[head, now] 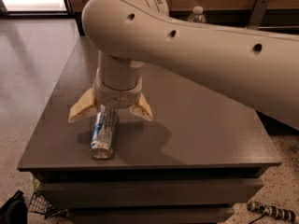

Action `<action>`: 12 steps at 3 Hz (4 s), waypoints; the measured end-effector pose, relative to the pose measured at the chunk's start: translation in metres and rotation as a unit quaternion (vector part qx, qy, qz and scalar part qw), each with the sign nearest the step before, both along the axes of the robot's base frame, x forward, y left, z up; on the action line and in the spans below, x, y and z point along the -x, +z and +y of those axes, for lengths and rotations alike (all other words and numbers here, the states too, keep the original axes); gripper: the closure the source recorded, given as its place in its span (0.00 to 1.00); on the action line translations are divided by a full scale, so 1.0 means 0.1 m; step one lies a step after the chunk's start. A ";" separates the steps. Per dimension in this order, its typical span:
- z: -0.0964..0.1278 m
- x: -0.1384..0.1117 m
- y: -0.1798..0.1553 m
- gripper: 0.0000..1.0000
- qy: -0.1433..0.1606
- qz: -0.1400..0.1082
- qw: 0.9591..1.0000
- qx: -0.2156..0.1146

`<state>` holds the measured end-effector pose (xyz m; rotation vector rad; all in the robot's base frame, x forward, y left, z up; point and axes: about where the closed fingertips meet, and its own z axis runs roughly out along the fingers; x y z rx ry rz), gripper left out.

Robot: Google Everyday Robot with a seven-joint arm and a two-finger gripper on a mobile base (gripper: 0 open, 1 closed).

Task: Place redbull can upright

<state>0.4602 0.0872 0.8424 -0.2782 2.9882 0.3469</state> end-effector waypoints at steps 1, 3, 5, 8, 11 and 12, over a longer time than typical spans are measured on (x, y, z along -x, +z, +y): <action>0.10 0.09 0.19 0.00 0.020 -0.034 0.999 0.031; 0.10 0.06 0.15 0.00 0.027 -0.033 0.998 0.051; -0.08 -0.08 -0.09 0.00 -0.002 0.001 0.999 0.044; 0.14 -0.06 -0.23 0.47 0.005 0.014 1.000 0.009; 0.14 -0.06 -0.19 1.00 0.008 0.011 1.000 0.011; 0.11 -0.13 -0.11 1.00 0.018 -0.010 1.000 0.012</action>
Offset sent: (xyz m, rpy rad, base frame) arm -0.0125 0.0215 0.0224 -0.1349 -0.0971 0.0834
